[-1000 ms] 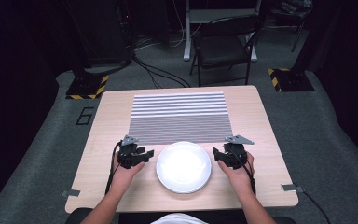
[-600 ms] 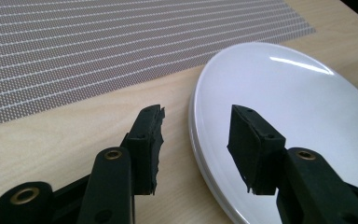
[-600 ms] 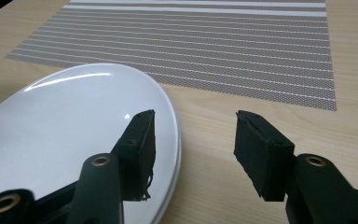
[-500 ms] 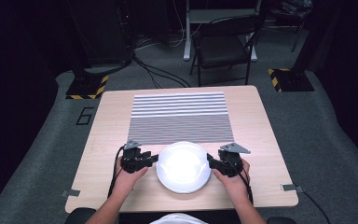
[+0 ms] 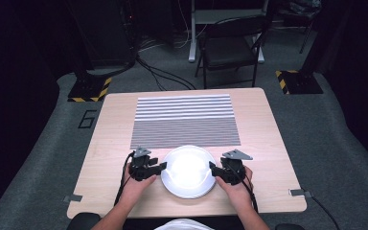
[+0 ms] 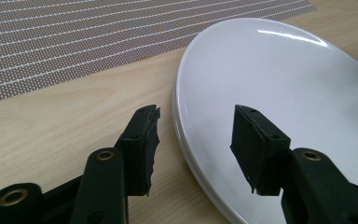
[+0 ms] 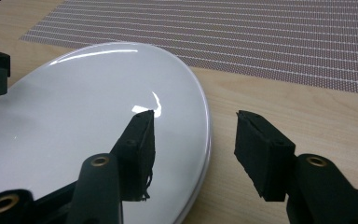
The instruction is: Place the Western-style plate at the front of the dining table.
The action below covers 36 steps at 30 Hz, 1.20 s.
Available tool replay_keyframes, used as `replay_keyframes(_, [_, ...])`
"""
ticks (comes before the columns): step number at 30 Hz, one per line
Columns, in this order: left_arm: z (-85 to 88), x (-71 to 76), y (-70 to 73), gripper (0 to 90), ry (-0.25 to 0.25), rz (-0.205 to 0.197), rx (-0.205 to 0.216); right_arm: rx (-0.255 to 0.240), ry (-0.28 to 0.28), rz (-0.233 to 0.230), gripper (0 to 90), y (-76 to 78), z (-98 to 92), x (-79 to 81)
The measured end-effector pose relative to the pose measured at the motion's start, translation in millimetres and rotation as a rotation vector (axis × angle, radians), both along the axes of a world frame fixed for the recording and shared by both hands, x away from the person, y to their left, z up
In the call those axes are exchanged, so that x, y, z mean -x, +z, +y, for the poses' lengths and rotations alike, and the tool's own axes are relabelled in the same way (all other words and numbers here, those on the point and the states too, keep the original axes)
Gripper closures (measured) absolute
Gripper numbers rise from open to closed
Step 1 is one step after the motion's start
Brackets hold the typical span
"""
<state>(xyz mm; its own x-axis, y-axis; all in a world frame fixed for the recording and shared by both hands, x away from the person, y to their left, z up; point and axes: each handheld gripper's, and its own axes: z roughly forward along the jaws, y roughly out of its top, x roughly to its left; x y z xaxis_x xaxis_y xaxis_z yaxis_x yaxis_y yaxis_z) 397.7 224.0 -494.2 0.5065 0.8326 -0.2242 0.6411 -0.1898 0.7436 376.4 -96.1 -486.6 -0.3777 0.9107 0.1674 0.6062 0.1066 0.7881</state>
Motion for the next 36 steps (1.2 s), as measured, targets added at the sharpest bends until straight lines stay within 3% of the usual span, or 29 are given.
replay_keyframes(5, [1.7, -3.1, -1.0, 54.6, 0.012, 0.036, 0.046, -0.025, -0.025, 0.037, 50.0, -3.0, -5.8, -2.1])
replay_keyframes(11, [5.2, -8.0, -2.6, 59.4, 0.014, 0.114, 0.115, -0.029, -0.041, 0.04, 50.2, -3.9, -8.0, -2.6])
replay_keyframes(22, [7.9, -9.0, -0.4, 62.3, 0.02, 0.187, 0.173, -0.069, -0.054, 0.057, 50.5, -2.2, -12.0, -2.1])
replay_keyframes(24, [8.5, -9.5, 0.2, 62.4, 0.026, 0.211, 0.209, -0.076, -0.051, 0.067, 50.5, -2.5, -11.9, -2.3])
replay_keyframes(28, [7.3, -9.3, 0.1, 62.5, 0.012, 0.23, 0.215, -0.082, -0.043, 0.087, 50.5, -4.5, -9.7, -2.8])
replay_keyframes(36, [6.1, -9.2, -1.0, 62.3, 0.007, 0.217, 0.204, -0.061, -0.03, 0.129, 47.3, -13.8, -1.2, -4.3])
